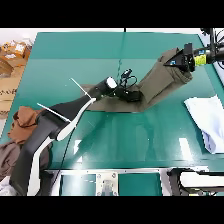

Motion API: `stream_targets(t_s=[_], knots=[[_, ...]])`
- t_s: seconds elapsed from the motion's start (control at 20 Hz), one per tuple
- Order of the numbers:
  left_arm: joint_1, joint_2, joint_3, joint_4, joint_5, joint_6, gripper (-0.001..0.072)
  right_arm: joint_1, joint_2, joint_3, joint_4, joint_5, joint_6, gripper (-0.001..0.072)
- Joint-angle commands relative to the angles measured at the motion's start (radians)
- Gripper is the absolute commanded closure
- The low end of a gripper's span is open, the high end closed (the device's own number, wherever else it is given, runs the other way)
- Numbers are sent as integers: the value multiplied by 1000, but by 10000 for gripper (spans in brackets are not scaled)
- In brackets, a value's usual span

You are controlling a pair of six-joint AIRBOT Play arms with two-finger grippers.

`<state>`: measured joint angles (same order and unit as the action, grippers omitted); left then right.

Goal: Fold the shirts.

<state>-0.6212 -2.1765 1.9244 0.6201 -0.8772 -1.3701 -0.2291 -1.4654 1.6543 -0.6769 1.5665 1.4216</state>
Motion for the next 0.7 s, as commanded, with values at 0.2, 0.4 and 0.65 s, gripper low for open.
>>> stream_targets(t_s=[0.2,0.4,0.65], knots=[[298,127,150,208,-453,-29,684,111,2,2,-3,-90,46,695],[501,262,150,263,-561,-36,684,297,-51,2,0,-259,71,694],[649,327,149,262,-645,-36,683,641,-285,2,65,-613,65,662]])
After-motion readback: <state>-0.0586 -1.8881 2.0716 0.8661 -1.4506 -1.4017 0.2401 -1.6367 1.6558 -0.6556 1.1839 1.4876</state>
